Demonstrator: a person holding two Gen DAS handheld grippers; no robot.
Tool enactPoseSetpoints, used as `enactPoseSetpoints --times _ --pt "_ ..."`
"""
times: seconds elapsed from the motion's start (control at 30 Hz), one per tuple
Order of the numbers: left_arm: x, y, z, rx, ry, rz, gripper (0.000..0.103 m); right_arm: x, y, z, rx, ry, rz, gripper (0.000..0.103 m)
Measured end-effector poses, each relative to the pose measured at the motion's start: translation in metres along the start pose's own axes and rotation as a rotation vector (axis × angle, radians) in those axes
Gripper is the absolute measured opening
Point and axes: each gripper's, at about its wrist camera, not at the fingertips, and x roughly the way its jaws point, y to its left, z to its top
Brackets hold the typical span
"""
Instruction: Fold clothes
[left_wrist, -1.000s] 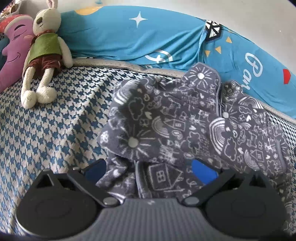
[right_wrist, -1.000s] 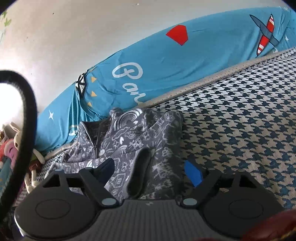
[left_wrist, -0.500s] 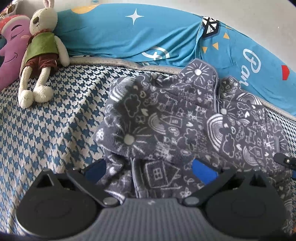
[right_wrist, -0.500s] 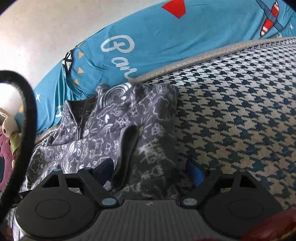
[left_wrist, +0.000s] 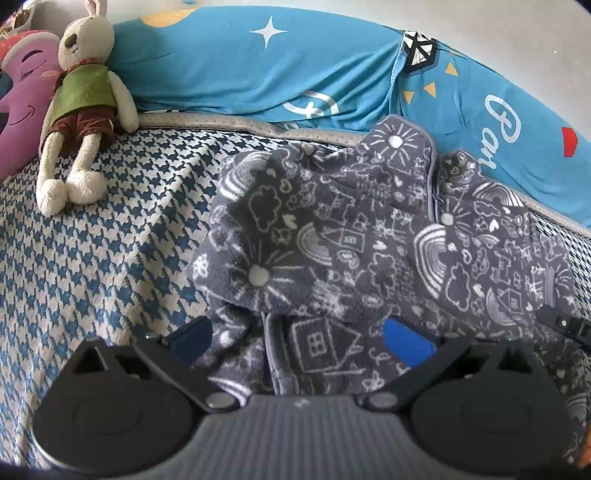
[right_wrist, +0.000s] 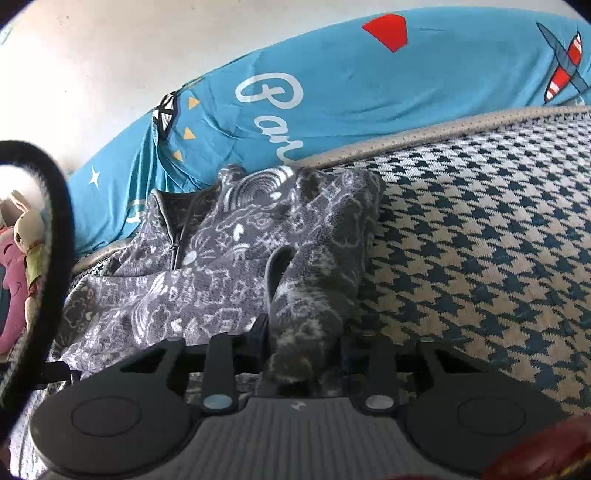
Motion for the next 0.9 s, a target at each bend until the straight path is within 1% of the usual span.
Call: enactPoseSetpoints --times 0.1,0.2,0.4,0.53,0.73,0.9 --pt "-0.002 0.005 0.001 -0.014 -0.008 0.006 0.103 -0.006 0.014 0.001 -0.051 -0.043 -0.019 0.030" --pt "-0.004 0.011 0.004 -0.027 -0.020 0.015 0.103 -0.012 0.030 0.003 -0.109 -0.091 -0.037 0.029" --pt "-0.010 0.029 0.008 -0.058 -0.044 0.033 0.103 -0.019 0.071 0.001 -0.217 -0.158 -0.028 0.027" --pt "-0.017 0.047 0.011 -0.084 -0.061 0.041 0.103 -0.022 0.104 0.002 -0.257 -0.177 0.003 0.027" --pt "-0.029 0.078 0.015 -0.142 -0.087 0.053 0.103 -0.025 0.172 0.000 -0.359 -0.217 0.080 0.026" --pt "-0.039 0.105 0.017 -0.195 -0.100 0.062 0.103 -0.008 0.236 -0.011 -0.443 -0.213 0.149 0.025"
